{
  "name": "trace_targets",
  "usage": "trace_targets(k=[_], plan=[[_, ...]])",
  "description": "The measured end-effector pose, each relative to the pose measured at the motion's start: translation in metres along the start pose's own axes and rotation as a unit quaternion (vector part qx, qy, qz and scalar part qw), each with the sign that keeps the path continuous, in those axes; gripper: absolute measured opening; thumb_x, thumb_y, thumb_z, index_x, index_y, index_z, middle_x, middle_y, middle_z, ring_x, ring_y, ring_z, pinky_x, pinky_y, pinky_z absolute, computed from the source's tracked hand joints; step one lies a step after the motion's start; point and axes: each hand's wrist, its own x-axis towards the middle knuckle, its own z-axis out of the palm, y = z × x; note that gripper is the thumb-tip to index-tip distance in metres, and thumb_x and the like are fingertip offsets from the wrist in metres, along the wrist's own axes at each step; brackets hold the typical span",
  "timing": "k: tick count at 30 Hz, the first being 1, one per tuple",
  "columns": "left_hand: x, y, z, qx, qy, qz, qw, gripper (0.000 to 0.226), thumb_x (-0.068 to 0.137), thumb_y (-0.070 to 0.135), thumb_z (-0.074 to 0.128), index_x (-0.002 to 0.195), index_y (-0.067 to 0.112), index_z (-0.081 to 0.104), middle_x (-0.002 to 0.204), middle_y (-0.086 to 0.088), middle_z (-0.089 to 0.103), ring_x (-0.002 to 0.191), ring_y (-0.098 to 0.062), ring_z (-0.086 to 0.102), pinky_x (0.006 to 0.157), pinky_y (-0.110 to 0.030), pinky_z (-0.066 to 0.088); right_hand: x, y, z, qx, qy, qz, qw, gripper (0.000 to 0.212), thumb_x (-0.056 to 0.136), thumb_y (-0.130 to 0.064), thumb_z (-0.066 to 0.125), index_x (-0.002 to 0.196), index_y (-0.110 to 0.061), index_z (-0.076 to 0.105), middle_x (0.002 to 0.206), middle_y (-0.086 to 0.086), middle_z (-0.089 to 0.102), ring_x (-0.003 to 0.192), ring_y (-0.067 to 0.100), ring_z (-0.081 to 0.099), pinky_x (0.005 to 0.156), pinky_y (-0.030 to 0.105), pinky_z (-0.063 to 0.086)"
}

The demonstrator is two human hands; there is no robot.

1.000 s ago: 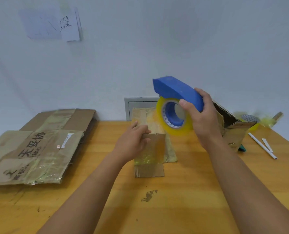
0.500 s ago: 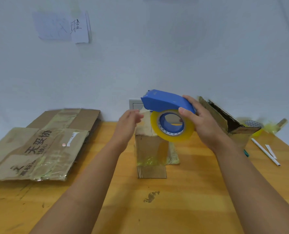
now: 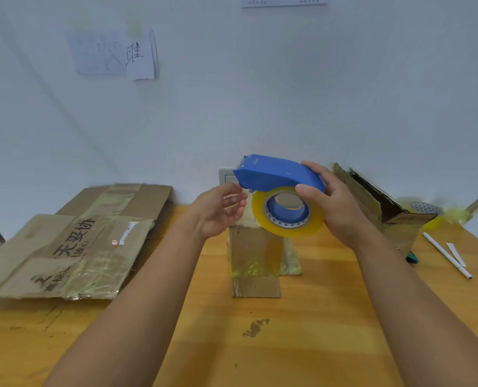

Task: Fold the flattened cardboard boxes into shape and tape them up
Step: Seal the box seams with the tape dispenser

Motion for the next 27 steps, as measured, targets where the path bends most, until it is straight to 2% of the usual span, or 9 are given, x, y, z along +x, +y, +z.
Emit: trace_targets(k=[3,8,11,14,16,20,22,24,27], plan=[[-0.002,-0.002,0.0,-0.003,0.001,-0.011,1.0,0.026,0.09,0.015,0.069,0.114,0.005,0.061,0.092,-0.009,0.065,0.064,-0.012,0.06,0.058,-0.022,0.054,0.0,0.001,0.0,0.005,0.002,-0.005,1.0,0.058,0.073,-0.059,0.073,0.127,-0.052,0.056,0.128,-0.024,0.058,0.115,0.002,0.06,0.087,0.02,0.053],[-0.004,-0.003,-0.005,-0.026,0.007,-0.02,0.999,0.022,0.089,0.017,0.071,0.105,0.009,0.06,0.071,-0.001,0.059,0.054,-0.007,0.046,0.051,-0.019,0.044,0.001,0.003,-0.002,0.012,-0.003,-0.004,1.0,0.057,0.073,-0.059,0.074,0.127,-0.052,0.057,0.131,-0.018,0.057,0.116,0.007,0.061,0.093,0.029,0.054],[-0.004,-0.006,-0.007,-0.019,0.062,-0.003,0.998,0.02,0.091,0.017,0.07,0.107,0.009,0.061,0.069,-0.003,0.062,0.051,-0.007,0.042,0.047,-0.018,0.041,0.002,0.002,-0.002,-0.001,-0.011,-0.006,1.0,0.061,0.073,-0.059,0.074,0.131,-0.05,0.056,0.132,-0.016,0.056,0.116,0.008,0.061,0.092,0.029,0.054],[-0.001,-0.007,-0.008,0.037,0.151,0.025,0.988,0.018,0.096,0.02,0.06,0.109,0.009,0.059,0.07,-0.005,0.06,0.053,-0.009,0.041,0.045,-0.02,0.041,0.004,0.001,-0.002,-0.009,-0.019,-0.01,1.0,0.065,0.073,-0.06,0.073,0.134,-0.047,0.055,0.132,-0.017,0.056,0.114,0.005,0.061,0.09,0.025,0.054],[0.0,-0.007,-0.01,0.076,0.171,0.026,0.982,0.024,0.097,0.027,0.055,0.111,0.007,0.061,0.073,-0.005,0.057,0.058,-0.011,0.045,0.048,-0.022,0.043,0.005,0.001,-0.002,-0.006,-0.02,-0.009,1.0,0.066,0.073,-0.06,0.073,0.135,-0.045,0.055,0.132,-0.015,0.057,0.114,0.006,0.062,0.091,0.026,0.054],[-0.004,-0.003,-0.009,0.101,0.05,-0.041,0.993,0.045,0.097,0.046,0.052,0.107,0.005,0.069,0.096,-0.009,0.075,0.076,-0.017,0.062,0.063,-0.027,0.053,0.005,0.003,-0.003,0.01,-0.018,-0.004,1.0,0.065,0.073,-0.057,0.074,0.134,-0.044,0.056,0.133,-0.011,0.057,0.116,0.012,0.062,0.097,0.034,0.054],[-0.002,-0.001,-0.008,0.08,0.01,-0.051,0.995,0.051,0.094,0.05,0.057,0.11,0.004,0.07,0.094,-0.007,0.075,0.073,-0.015,0.064,0.061,-0.025,0.054,0.005,0.003,-0.003,0.015,-0.02,-0.003,1.0,0.064,0.073,-0.057,0.074,0.133,-0.044,0.056,0.133,-0.012,0.058,0.116,0.013,0.062,0.098,0.035,0.054],[-0.002,0.001,-0.007,0.057,-0.014,-0.053,0.997,0.046,0.092,0.047,0.063,0.112,0.006,0.069,0.086,-0.003,0.072,0.067,-0.012,0.062,0.057,-0.021,0.053,0.006,0.004,-0.003,0.019,-0.02,-0.001,1.0,0.062,0.073,-0.056,0.075,0.131,-0.045,0.057,0.132,-0.012,0.058,0.116,0.013,0.062,0.098,0.035,0.053],[0.0,0.0,-0.006,0.048,-0.027,-0.049,0.997,0.02,0.094,0.028,0.065,0.1,0.01,0.066,0.073,0.0,0.061,0.061,-0.009,0.055,0.053,-0.019,0.05,0.007,0.004,-0.004,0.019,-0.019,0.002,1.0,0.06,0.072,-0.057,0.074,0.129,-0.048,0.058,0.13,-0.014,0.059,0.115,0.011,0.063,0.099,0.036,0.053]])
